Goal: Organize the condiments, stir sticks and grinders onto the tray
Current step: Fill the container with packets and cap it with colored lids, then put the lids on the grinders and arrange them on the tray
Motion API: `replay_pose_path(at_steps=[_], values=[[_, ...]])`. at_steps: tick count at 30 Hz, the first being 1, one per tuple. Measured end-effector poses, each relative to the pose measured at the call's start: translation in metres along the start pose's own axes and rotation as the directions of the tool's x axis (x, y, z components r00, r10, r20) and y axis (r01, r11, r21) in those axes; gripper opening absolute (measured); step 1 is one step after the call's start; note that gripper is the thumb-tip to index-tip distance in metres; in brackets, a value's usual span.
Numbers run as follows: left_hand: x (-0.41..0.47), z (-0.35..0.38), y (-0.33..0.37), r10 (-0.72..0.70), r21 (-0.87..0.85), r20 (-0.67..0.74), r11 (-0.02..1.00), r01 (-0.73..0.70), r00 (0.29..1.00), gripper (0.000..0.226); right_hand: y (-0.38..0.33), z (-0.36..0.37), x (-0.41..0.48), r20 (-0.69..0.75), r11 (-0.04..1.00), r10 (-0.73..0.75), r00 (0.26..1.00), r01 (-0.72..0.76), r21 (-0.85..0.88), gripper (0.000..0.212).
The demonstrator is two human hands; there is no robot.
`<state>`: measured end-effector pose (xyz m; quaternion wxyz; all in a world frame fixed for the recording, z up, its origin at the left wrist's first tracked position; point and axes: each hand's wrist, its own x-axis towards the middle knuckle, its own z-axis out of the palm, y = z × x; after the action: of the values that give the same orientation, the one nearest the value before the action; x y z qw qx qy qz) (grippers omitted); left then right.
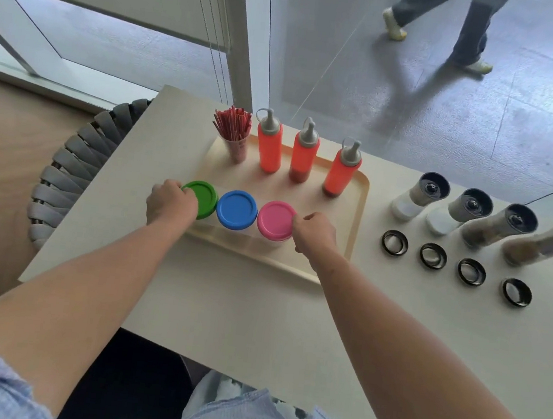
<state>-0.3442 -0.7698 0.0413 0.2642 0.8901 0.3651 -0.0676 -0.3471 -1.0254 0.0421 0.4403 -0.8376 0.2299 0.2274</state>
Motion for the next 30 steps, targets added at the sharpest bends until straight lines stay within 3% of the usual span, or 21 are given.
replay_pose_path(at_steps=[5, 14, 23, 30], values=[[-0.020, 0.002, 0.020, 0.194, 0.130, -0.050, 0.974, -0.187, 0.980, 0.049, 0.005, -0.021, -0.007, -0.056, 0.999, -0.046, 0.997, 0.045, -0.013, 0.023], [-0.087, 0.043, 0.085, 0.511, 0.298, -0.023, 0.824, -0.482, 0.859, 0.046, 0.058, -0.103, -0.018, -0.163, 0.998, -0.051, 0.985, 0.046, -0.035, 0.022], [-0.167, 0.105, 0.145, 0.651, 0.209, 0.088, 0.728, -0.653, 0.754, 0.043, 0.125, -0.189, -0.014, -0.200, 0.996, -0.057, 0.978, 0.043, -0.074, 0.031], [-0.202, 0.160, 0.175, 0.683, 0.158, 0.219, 0.680, -0.716, 0.697, 0.046, 0.163, -0.216, 0.014, -0.137, 0.935, -0.199, 0.970, 0.146, -0.323, 0.052]])
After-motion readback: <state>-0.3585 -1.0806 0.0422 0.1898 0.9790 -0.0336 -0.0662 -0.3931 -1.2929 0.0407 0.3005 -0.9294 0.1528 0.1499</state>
